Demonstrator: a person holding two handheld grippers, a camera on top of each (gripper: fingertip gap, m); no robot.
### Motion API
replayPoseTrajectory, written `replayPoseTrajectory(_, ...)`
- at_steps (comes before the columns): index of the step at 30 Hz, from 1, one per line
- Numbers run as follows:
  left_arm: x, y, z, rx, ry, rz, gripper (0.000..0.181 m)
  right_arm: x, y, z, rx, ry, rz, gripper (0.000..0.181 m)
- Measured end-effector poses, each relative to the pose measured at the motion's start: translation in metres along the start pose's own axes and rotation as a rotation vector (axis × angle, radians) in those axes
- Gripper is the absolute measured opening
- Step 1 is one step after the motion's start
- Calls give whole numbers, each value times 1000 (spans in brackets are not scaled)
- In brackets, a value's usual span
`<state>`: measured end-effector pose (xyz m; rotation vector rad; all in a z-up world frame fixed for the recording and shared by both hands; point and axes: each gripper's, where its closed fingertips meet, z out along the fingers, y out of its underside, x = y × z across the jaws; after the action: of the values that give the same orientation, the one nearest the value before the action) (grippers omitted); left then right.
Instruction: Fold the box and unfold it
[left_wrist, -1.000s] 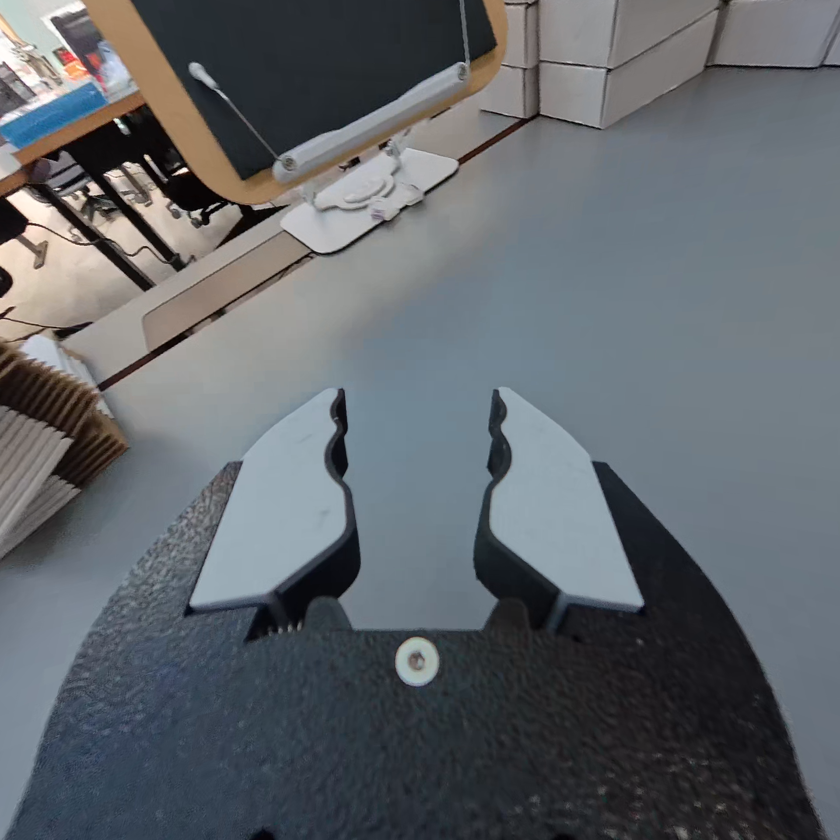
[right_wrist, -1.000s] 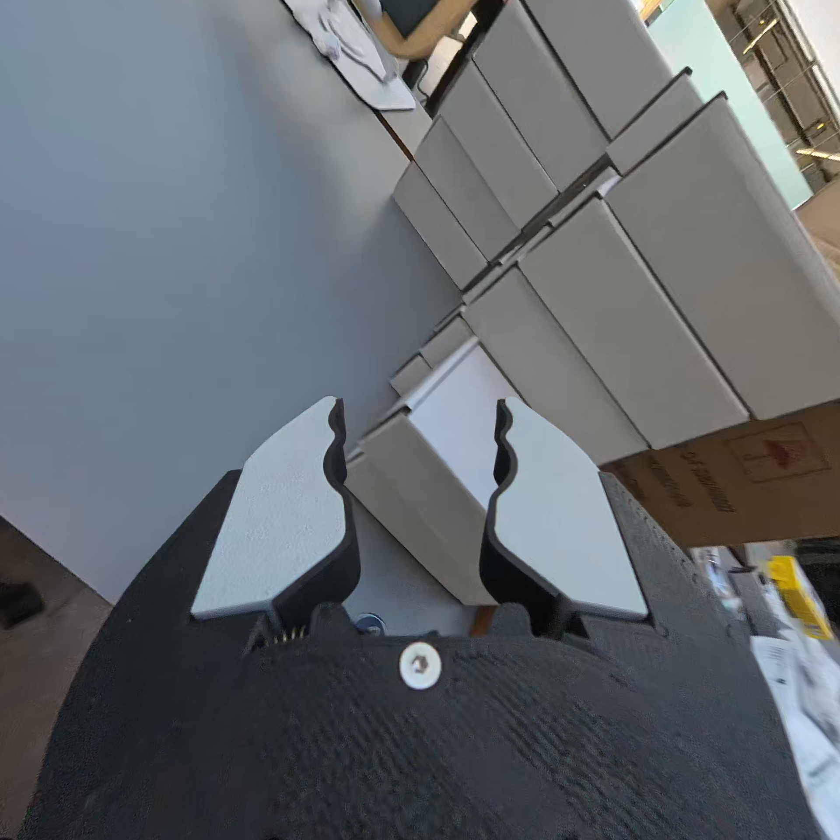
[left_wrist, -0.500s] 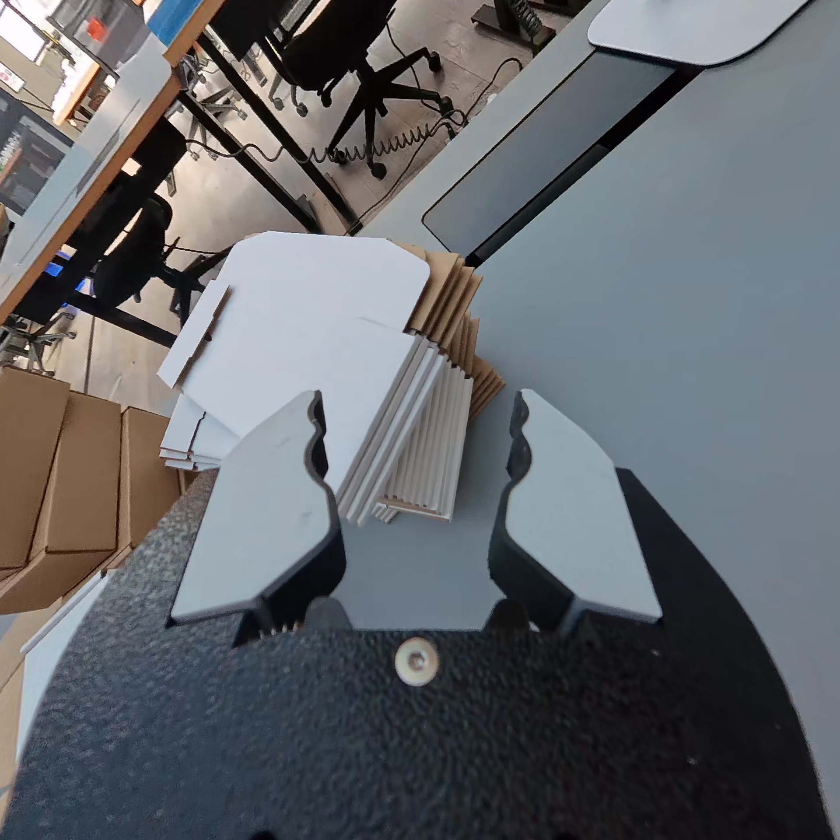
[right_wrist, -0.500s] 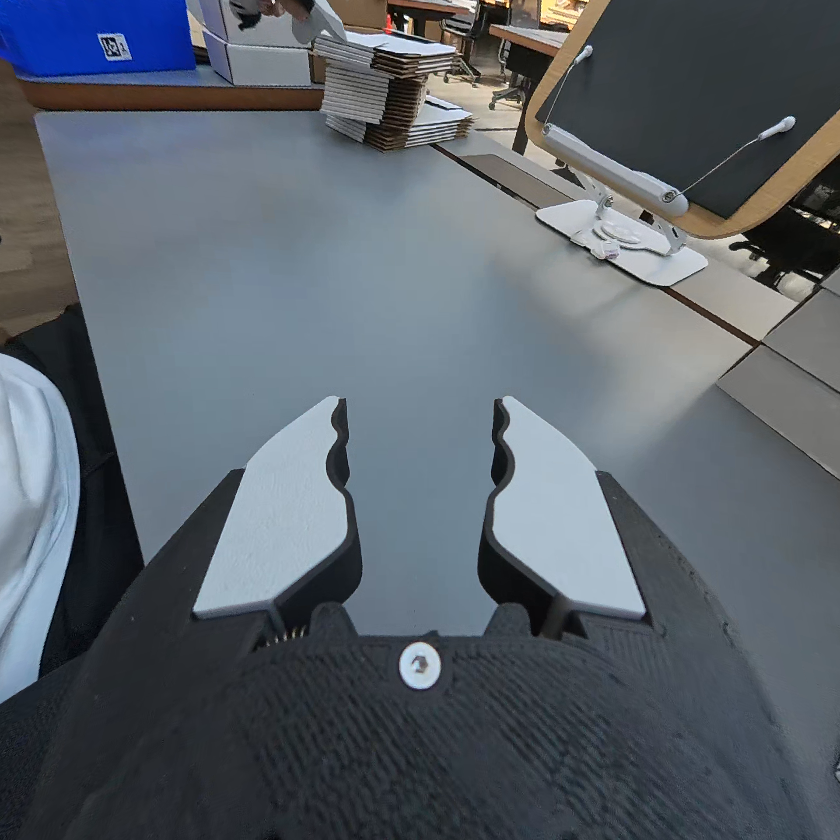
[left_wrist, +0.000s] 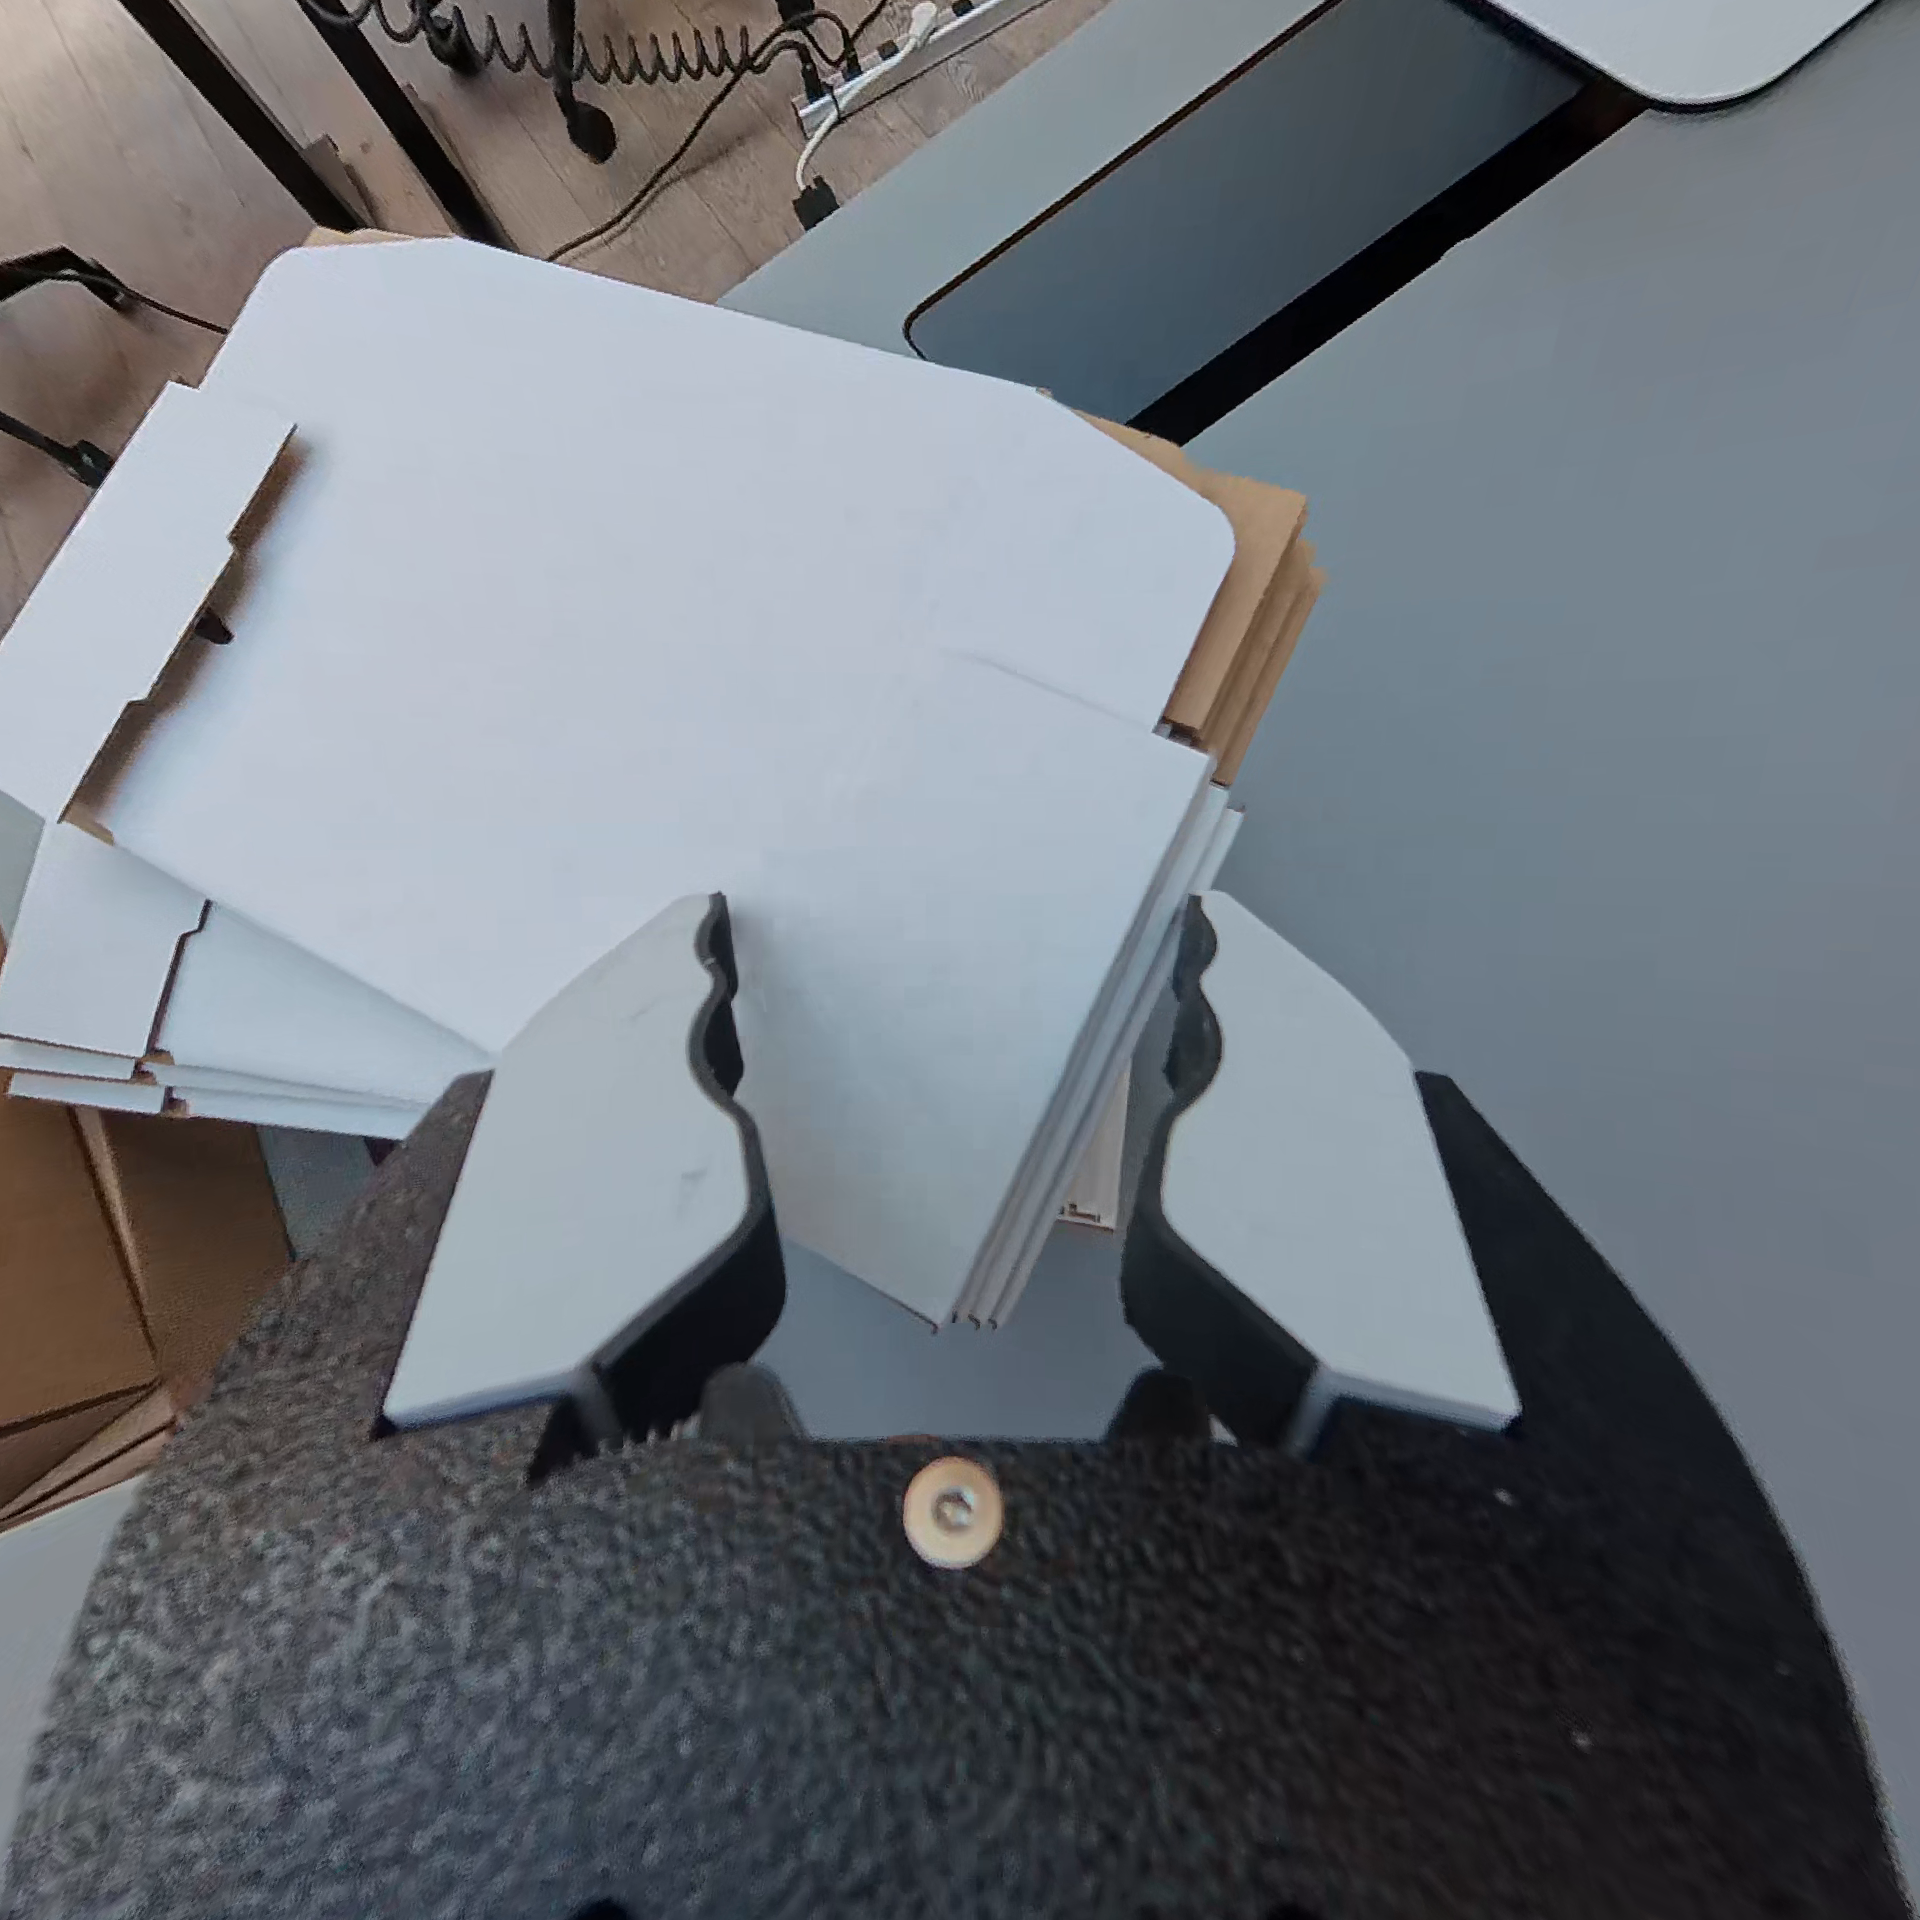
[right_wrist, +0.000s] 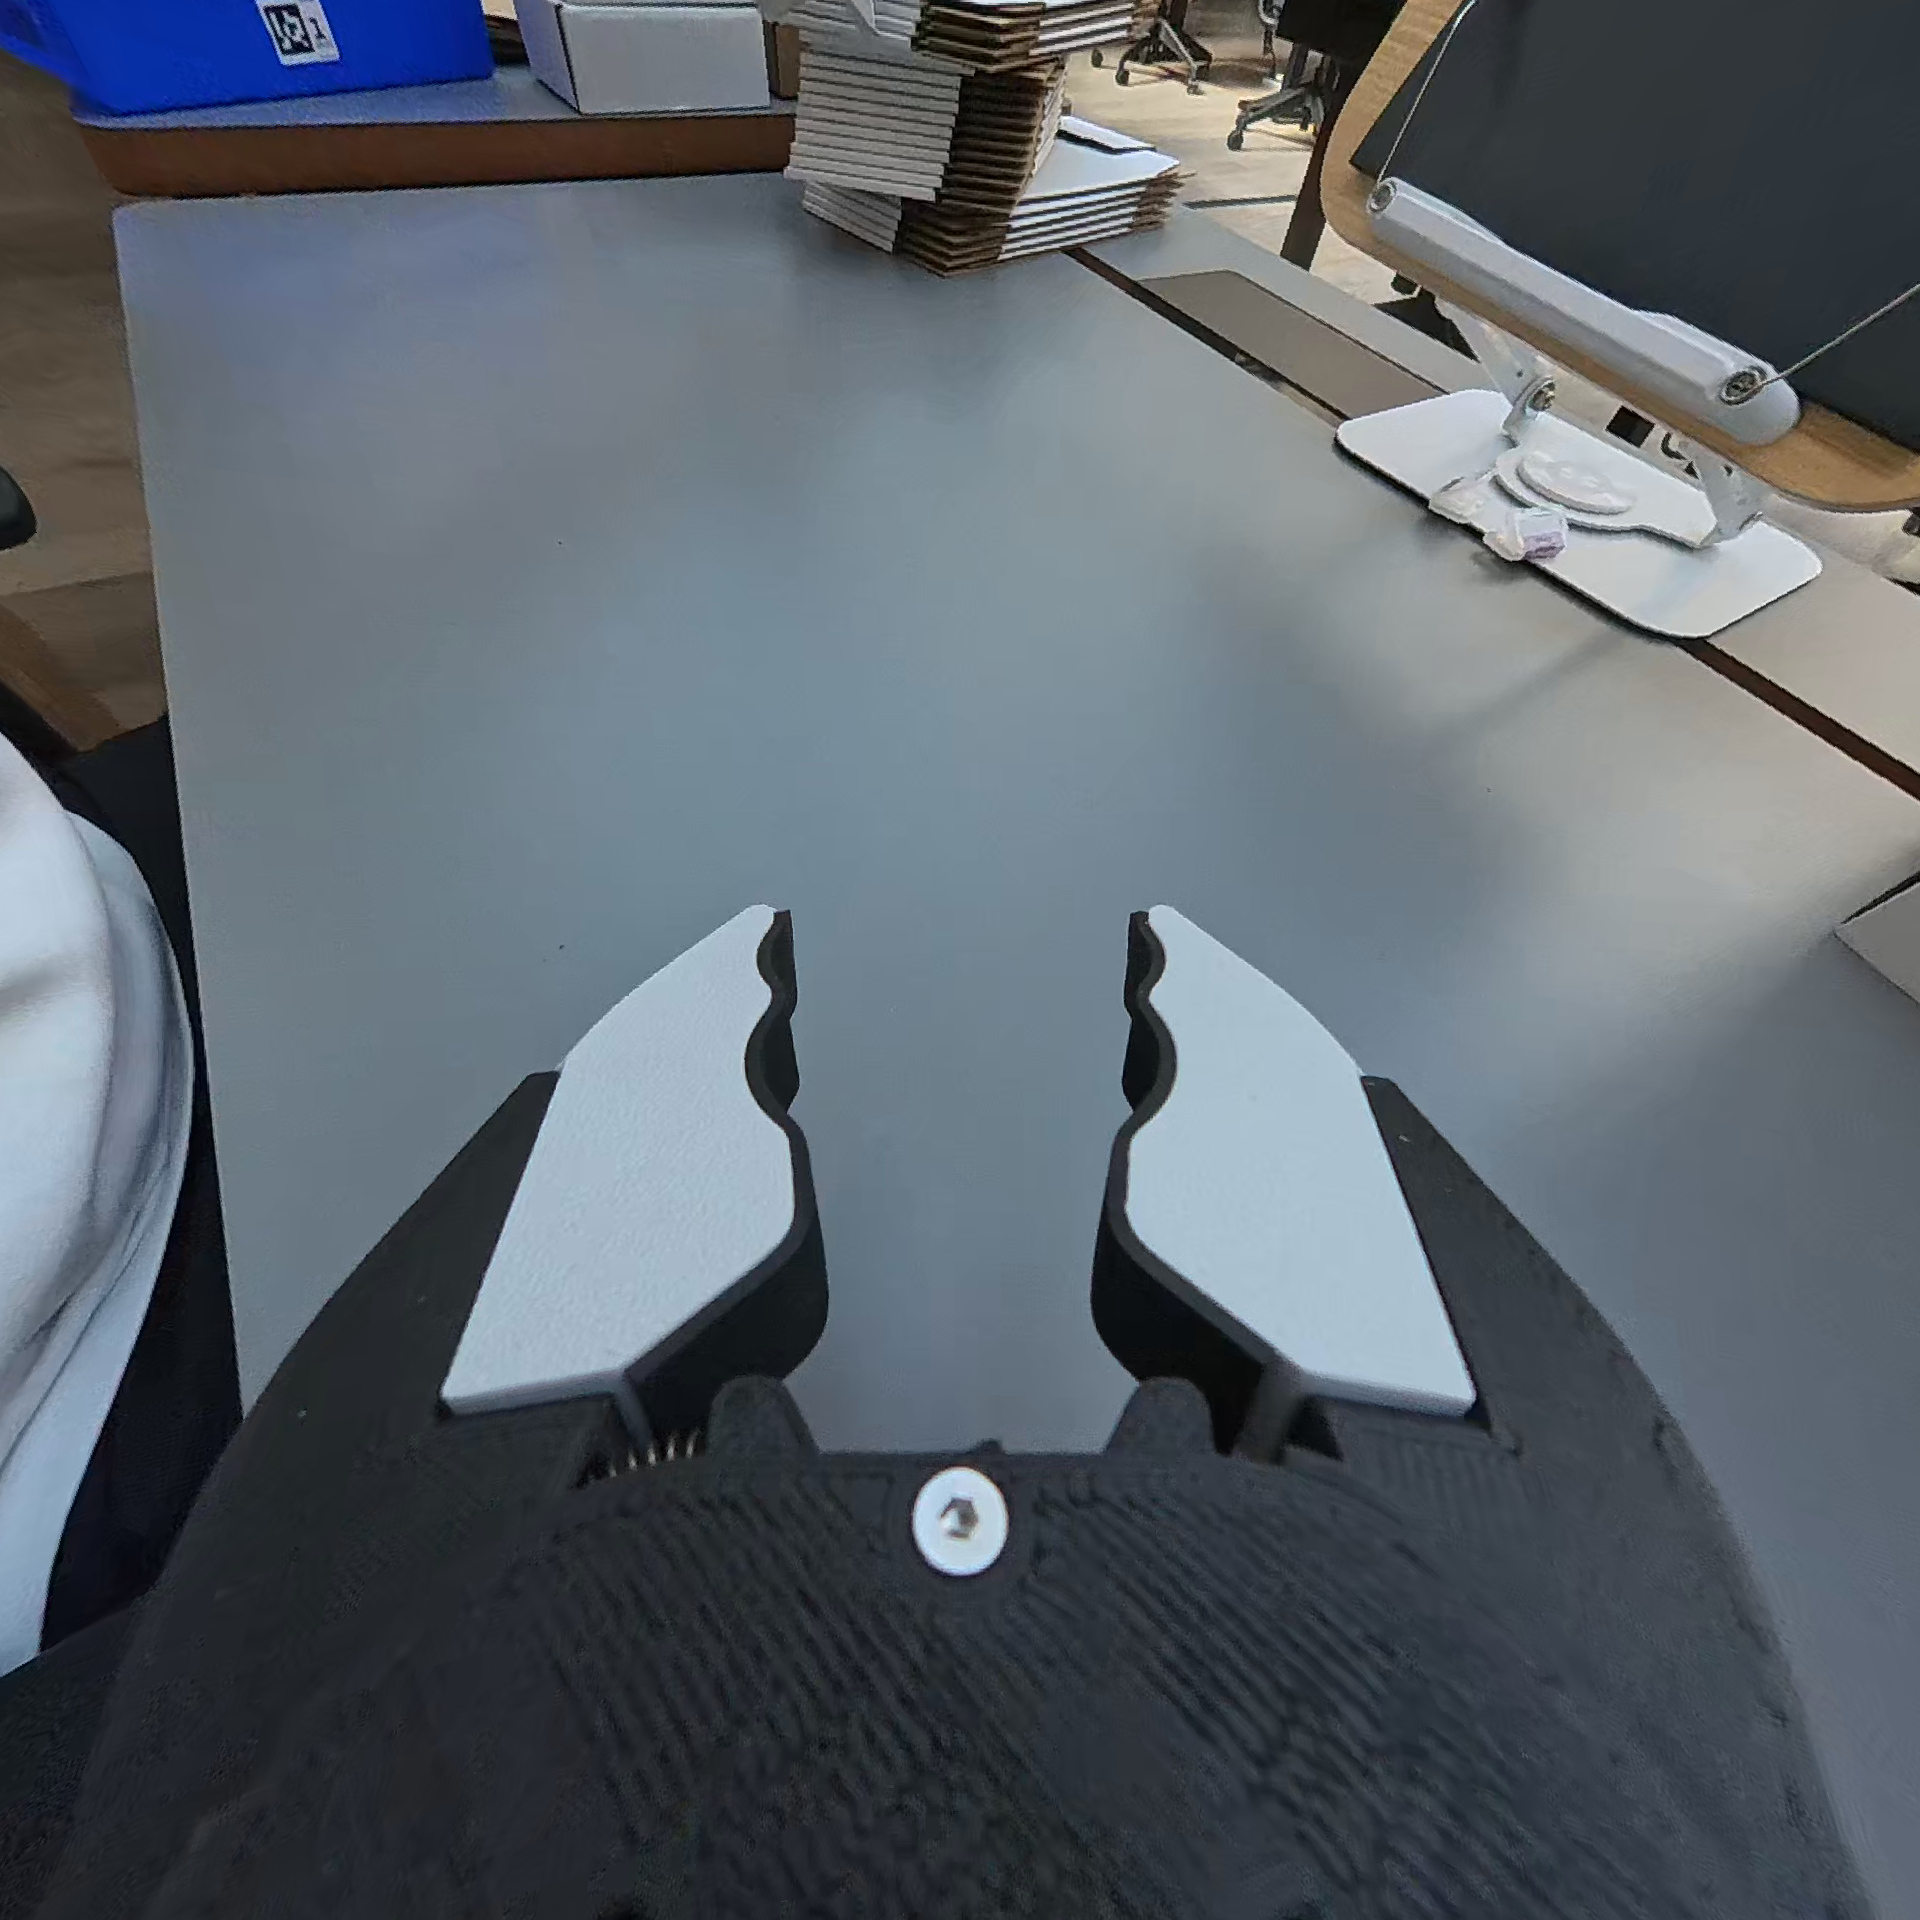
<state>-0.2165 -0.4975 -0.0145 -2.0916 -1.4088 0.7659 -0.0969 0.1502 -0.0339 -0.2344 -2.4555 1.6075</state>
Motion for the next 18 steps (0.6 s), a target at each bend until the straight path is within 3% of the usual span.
replayPoseTrajectory(6,18,7,-4,-65,-20,144,81,0,-6,8,18,-15,1,61)
replayPoseTrajectory(9,24,9,-11,-112,-73,246,66,-3,-8,11,14,-20,-23,61)
replayPoseTrajectory(14,31,12,-19,-208,-228,437,59,-8,-7,11,14,-21,-43,62)
replayPoseTrajectory(18,32,4,-27,-182,-353,560,58,-9,-7,10,14,-18,-53,61)
